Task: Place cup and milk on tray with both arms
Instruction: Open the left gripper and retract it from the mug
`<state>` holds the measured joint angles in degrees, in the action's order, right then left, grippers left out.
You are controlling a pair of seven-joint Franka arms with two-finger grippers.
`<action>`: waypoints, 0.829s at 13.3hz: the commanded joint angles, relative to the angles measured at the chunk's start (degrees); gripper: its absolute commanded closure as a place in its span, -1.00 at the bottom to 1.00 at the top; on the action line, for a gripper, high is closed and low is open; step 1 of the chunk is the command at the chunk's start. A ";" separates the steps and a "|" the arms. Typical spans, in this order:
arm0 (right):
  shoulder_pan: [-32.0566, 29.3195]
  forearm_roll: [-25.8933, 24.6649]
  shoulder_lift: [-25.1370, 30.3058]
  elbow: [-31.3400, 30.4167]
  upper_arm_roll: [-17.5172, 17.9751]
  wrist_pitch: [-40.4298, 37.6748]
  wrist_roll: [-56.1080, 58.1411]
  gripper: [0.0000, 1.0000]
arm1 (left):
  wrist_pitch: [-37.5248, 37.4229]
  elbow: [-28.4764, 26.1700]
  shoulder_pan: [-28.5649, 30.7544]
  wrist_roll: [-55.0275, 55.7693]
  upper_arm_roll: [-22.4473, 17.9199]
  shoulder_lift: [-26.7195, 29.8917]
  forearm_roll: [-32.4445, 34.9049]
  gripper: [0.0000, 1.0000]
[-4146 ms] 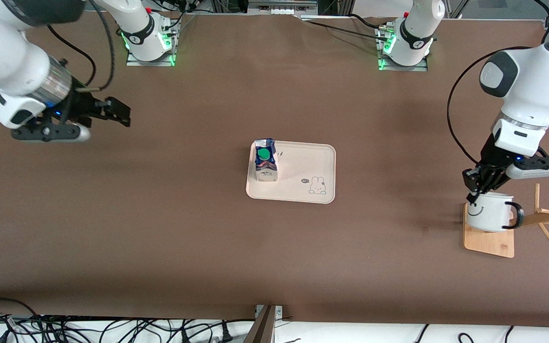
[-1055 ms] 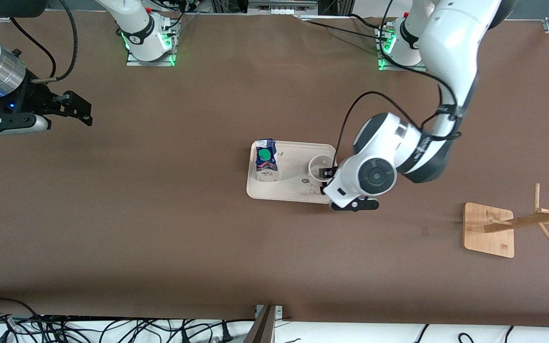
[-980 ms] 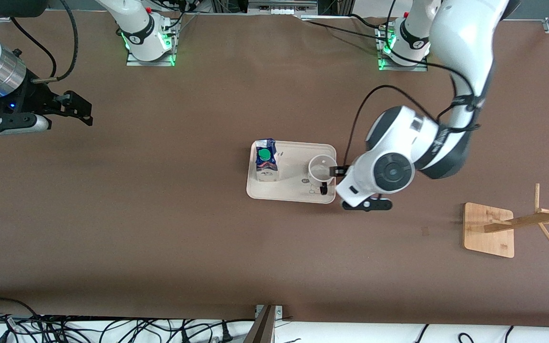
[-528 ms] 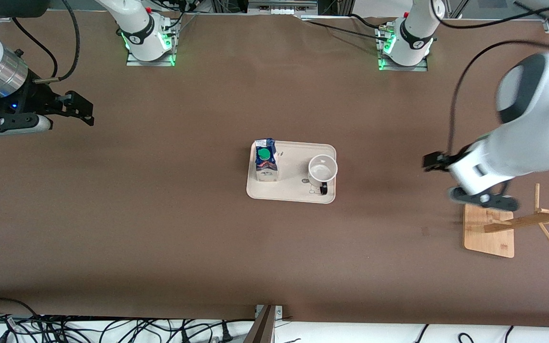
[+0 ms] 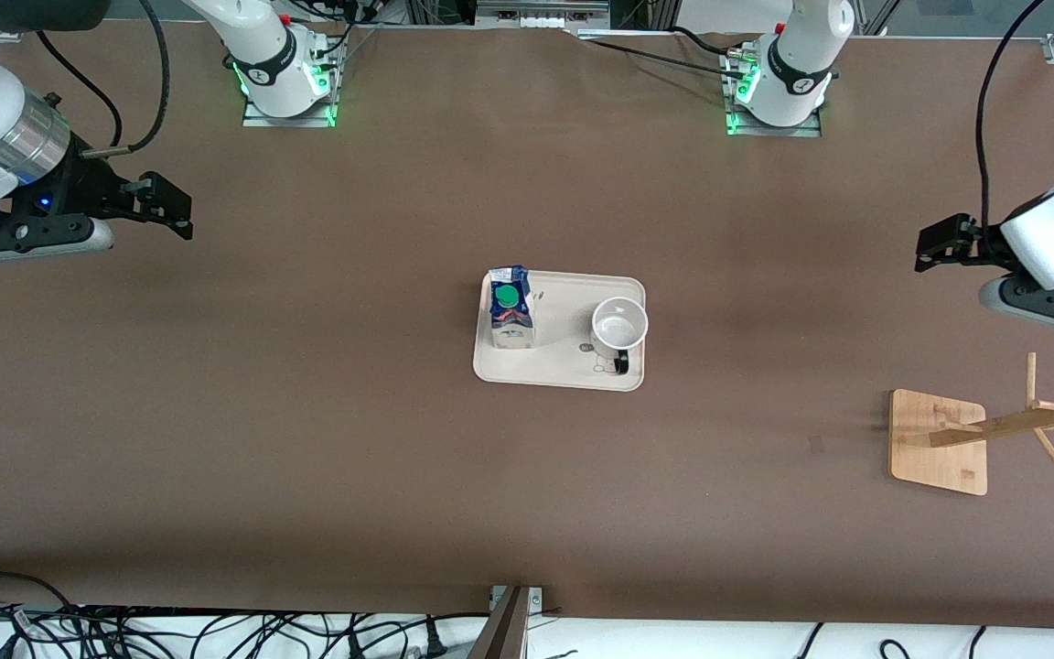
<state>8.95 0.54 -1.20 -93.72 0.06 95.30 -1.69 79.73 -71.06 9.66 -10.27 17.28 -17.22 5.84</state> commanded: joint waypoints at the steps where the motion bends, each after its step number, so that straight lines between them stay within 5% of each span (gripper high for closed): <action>1: 0.28 -0.81 -0.21 0.91 0.03 -0.65 -0.33 -1.00 | 0.07 -0.40 -0.17 0.76 0.30 0.17 1.55 -1.00; 6: 0.28 -0.81 -0.12 0.91 0.12 -0.73 -0.33 -1.00 | 0.77 -3.89 -1.31 3.67 -1.18 3.76 0.32 -1.00; 9: 0.19 -0.90 -0.21 0.82 0.03 -0.65 -0.33 -1.00 | 11.54 -19.23 -10.50 4.56 -16.69 14.54 -5.55 -1.00; 11: 0.10 -0.90 -0.21 0.82 0.03 -0.56 -0.25 -1.00 | 16.66 -27.96 -11.33 4.81 -18.86 20.36 -7.24 -1.00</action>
<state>9.00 0.52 -1.20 -93.72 0.04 95.30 -1.69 90.54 -85.69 0.01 -6.03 1.50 -6.52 0.33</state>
